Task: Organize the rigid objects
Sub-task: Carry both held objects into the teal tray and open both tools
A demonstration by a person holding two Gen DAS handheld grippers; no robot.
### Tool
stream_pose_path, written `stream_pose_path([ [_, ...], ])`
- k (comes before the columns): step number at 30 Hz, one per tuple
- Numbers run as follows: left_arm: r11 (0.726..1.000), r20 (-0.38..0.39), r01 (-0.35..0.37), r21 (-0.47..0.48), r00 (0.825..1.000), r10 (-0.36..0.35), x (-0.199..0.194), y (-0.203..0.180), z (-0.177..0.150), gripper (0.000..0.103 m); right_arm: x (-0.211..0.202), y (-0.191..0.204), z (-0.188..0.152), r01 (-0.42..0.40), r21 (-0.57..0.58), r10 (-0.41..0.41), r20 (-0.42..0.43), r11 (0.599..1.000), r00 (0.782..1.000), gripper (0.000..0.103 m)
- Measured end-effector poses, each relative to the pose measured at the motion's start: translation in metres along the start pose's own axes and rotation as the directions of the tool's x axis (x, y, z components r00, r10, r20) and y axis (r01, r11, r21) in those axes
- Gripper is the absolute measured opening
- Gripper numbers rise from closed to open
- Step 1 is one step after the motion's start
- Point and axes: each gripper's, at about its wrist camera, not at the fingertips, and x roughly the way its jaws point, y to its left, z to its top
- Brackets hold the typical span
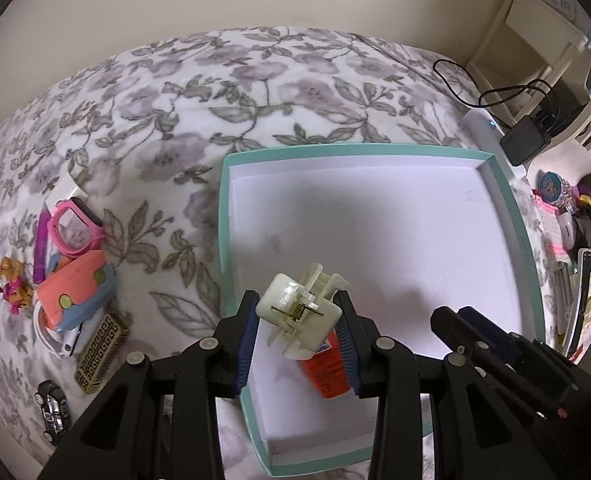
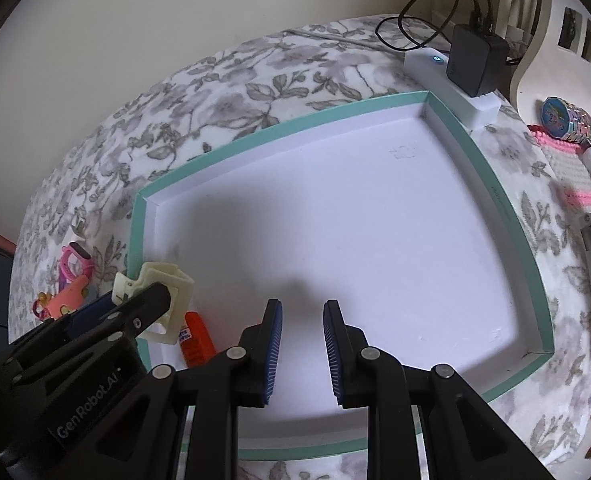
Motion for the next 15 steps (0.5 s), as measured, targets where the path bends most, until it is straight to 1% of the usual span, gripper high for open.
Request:
stream_pose_path([
  [2,1.000,0.003,0.015,-0.010,1.000,-0.015,-0.001,0.002,0.001,0.042,0.001,0.000,-0.001,0.005,-0.002,-0.005,-0.005,1.000,1.000,0.023],
  [6,0.999,0.008,0.024,-0.044,1.000,-0.024,-0.005,0.010,0.002,0.055,0.002,0.002,-0.001,0.020,-0.013,-0.020,-0.008,1.000,1.000,0.023],
  [7,0.999,0.008,0.021,-0.048,1.000,-0.020,-0.005,0.012,0.002,0.057,0.002,0.003,-0.001,0.022,-0.013,-0.022,-0.008,1.000,1.000,0.023],
  [9,0.999,0.014,0.007,-0.052,1.000,-0.006,-0.007,0.016,0.002,0.064,0.002,0.004,-0.002,0.023,-0.013,-0.023,-0.007,1.000,1.000,0.023],
  [10,0.998,0.017,0.002,-0.055,1.000,-0.001,-0.008,0.018,0.001,0.066,0.002,0.004,-0.002,0.025,-0.014,-0.025,-0.006,1.000,1.000,0.023],
  [12,0.998,0.023,-0.002,-0.067,1.000,0.004,-0.010,0.023,0.002,0.073,0.002,0.005,-0.002,0.037,-0.025,-0.037,-0.002,0.999,0.999,0.024],
  [15,0.996,0.035,-0.005,-0.088,0.999,0.008,-0.014,0.032,0.003,0.082,0.002,0.008,-0.002,0.062,-0.039,-0.062,0.007,0.997,0.998,0.027],
])
